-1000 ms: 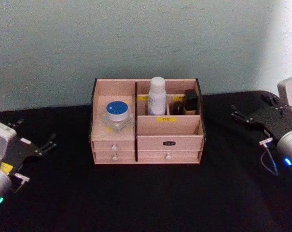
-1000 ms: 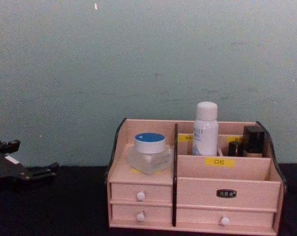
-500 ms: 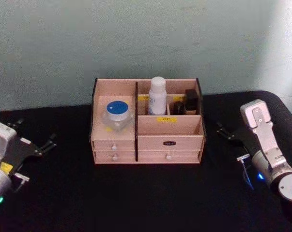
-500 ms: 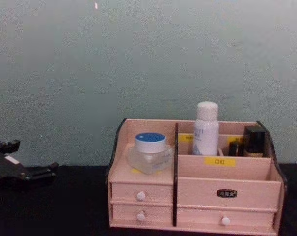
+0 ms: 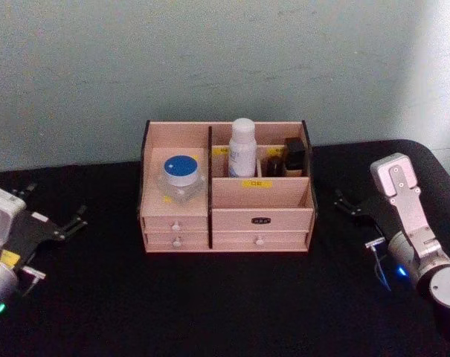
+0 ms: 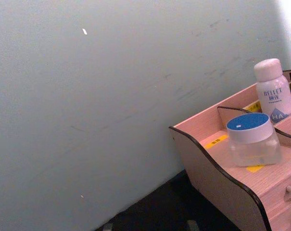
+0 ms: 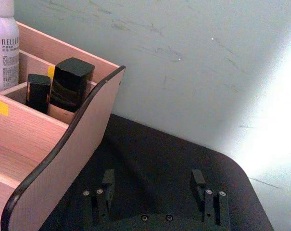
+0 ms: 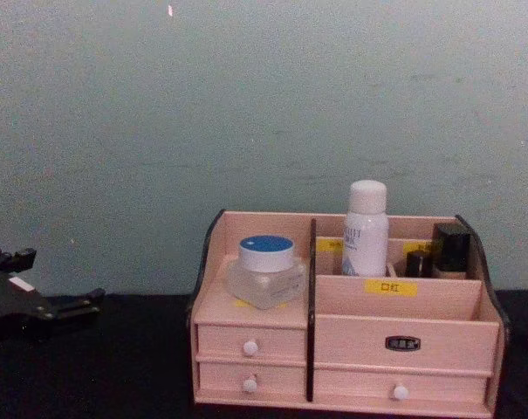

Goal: Pick up the facial cleanser and watermelon frost from the table and place them into the tiered storage box.

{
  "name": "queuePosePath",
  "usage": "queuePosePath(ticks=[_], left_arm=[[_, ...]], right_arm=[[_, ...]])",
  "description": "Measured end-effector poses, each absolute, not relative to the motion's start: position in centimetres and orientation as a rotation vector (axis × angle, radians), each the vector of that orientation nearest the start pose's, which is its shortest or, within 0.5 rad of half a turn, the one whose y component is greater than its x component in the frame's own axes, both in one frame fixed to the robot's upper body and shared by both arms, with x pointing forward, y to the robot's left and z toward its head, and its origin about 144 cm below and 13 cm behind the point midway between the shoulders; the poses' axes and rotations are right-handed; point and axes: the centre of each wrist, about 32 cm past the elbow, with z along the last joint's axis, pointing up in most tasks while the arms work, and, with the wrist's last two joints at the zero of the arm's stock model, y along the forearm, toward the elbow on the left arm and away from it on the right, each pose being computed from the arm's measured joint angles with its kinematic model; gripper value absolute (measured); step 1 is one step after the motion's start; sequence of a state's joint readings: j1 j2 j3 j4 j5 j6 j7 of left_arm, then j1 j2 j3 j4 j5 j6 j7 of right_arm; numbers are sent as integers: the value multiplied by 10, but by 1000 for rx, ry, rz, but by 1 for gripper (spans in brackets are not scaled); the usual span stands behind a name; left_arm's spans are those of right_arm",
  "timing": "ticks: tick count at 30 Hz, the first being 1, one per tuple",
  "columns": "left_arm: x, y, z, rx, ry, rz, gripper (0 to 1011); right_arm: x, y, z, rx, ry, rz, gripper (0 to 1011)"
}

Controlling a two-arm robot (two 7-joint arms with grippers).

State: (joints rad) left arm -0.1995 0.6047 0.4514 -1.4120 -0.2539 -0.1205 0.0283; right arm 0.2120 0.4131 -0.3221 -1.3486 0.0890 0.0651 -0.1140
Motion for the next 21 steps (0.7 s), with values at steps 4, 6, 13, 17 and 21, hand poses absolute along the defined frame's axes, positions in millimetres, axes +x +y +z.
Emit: queuePosePath(ticks=[4,6,13,17,21], left_arm=[[489,310,1140,304,-285,1248,1001],[489,310,1140,304,-285,1248,1001],[489,310,1140,304,-285,1248,1001],[489,310,1140,304,-285,1248,1001],[489,310,1140,304,-285,1248,1001]], right_arm=[[506,-283,1134,-403,-207,-1453,1002],[506,-283,1135,-403,-207,-1452,1002],[506,-283,1135,-402,-207,-1451,1002],[505,-283,1135,-401,-207,-1451,1002],[505,-283,1135,-401,-208,-1451,1002]])
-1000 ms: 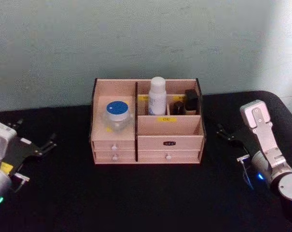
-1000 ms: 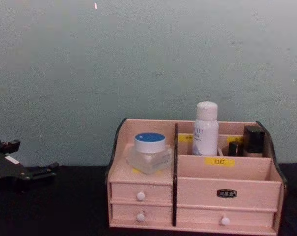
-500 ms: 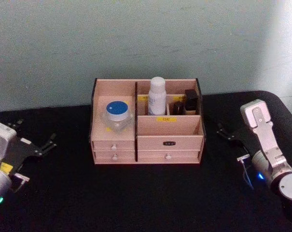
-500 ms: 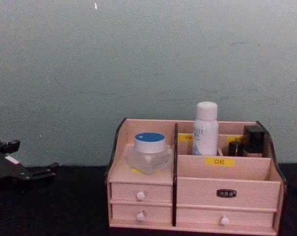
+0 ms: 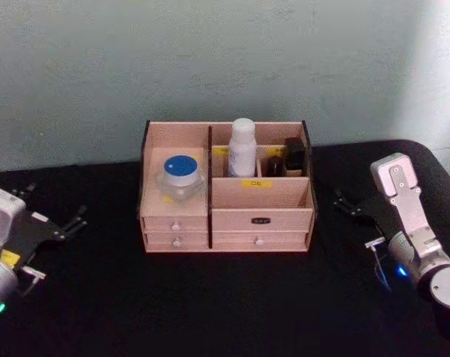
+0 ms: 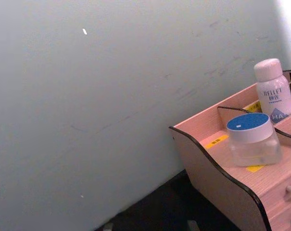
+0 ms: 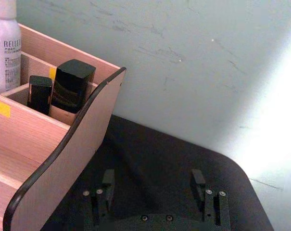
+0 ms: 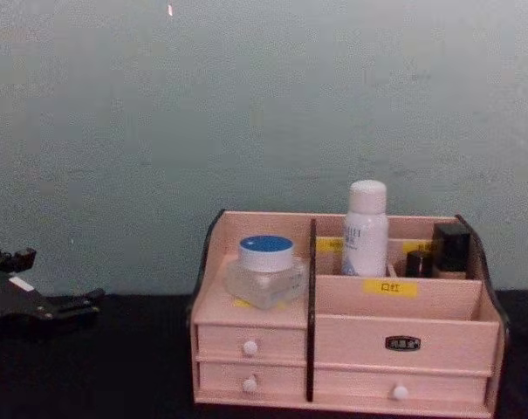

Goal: Pick up the facial cleanser and watermelon frost from the table and place them into the tiered storage box.

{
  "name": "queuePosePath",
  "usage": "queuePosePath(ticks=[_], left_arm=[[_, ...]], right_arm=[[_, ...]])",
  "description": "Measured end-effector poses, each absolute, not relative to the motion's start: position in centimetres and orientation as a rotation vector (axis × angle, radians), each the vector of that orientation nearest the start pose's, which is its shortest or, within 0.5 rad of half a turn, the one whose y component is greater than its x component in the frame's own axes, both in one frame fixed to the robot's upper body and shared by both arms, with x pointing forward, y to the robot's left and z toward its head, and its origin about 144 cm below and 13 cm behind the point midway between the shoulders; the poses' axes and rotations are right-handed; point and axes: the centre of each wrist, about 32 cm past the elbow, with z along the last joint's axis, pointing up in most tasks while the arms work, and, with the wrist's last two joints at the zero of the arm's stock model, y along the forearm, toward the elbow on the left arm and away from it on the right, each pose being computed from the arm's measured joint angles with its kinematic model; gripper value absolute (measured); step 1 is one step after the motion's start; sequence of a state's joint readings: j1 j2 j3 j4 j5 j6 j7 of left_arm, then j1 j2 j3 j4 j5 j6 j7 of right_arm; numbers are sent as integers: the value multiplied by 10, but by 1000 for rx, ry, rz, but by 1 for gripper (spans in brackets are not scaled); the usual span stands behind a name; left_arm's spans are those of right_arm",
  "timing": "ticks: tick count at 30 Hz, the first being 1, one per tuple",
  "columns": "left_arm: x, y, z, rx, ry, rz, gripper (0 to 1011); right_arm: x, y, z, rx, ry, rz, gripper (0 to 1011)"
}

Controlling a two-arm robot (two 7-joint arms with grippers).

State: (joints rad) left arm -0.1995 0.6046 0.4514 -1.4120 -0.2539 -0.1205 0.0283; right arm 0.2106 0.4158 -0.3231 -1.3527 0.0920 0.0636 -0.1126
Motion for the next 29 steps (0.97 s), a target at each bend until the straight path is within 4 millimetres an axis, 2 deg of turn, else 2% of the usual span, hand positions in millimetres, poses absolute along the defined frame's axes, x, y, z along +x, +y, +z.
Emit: queuePosePath(ticks=[29], left_arm=[[489,310,1140,304,-285,1248,1001]], right_arm=[[505,-284,1135,-400,-208,-1451,1002]])
